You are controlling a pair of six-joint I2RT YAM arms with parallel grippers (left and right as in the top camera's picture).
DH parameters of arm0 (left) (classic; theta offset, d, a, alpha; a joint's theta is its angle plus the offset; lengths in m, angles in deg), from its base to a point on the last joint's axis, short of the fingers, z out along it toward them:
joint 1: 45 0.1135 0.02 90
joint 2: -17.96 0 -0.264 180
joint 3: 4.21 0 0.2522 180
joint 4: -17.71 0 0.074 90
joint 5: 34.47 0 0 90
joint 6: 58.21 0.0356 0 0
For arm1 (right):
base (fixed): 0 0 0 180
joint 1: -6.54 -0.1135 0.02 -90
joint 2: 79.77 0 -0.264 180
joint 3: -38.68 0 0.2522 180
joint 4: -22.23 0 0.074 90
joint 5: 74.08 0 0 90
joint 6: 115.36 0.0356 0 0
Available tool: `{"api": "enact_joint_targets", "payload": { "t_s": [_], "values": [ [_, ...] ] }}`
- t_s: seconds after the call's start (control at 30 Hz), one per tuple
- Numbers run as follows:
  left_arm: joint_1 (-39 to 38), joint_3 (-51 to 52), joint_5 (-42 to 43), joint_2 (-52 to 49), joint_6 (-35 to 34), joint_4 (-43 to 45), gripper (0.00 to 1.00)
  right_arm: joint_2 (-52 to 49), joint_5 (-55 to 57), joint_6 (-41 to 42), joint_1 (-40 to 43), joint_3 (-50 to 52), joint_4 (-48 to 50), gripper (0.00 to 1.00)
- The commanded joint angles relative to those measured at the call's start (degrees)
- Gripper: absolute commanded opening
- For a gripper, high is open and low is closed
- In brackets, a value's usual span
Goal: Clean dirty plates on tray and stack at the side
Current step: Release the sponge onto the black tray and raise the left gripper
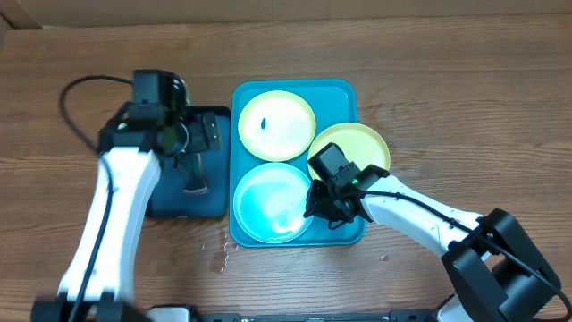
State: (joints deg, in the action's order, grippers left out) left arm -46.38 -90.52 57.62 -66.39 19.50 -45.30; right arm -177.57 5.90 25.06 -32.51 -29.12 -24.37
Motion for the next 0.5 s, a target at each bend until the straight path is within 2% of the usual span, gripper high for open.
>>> {"api": "enact_joint_targets", "payload": {
  "t_s": [0.0, 0.2, 0.47],
  "values": [
    [0.0, -1.1, 1.1, 5.6, -1.1, -0.5, 1.0, -0.1, 2.3, 1.0, -0.2, 0.1, 0.2, 0.05],
    [0.0, -1.1, 0.9, 9.1, -1.0, -0.7, 1.0, -0.1, 4.4, 0.6, -0.2, 0.1, 0.2, 0.09],
    [0.0, -1.1, 0.9, 8.0, -1.0, -1.7, 1.0, -0.3, 5.0, 0.6, -0.2, 0.5, 0.2, 0.08]
  ]
}}
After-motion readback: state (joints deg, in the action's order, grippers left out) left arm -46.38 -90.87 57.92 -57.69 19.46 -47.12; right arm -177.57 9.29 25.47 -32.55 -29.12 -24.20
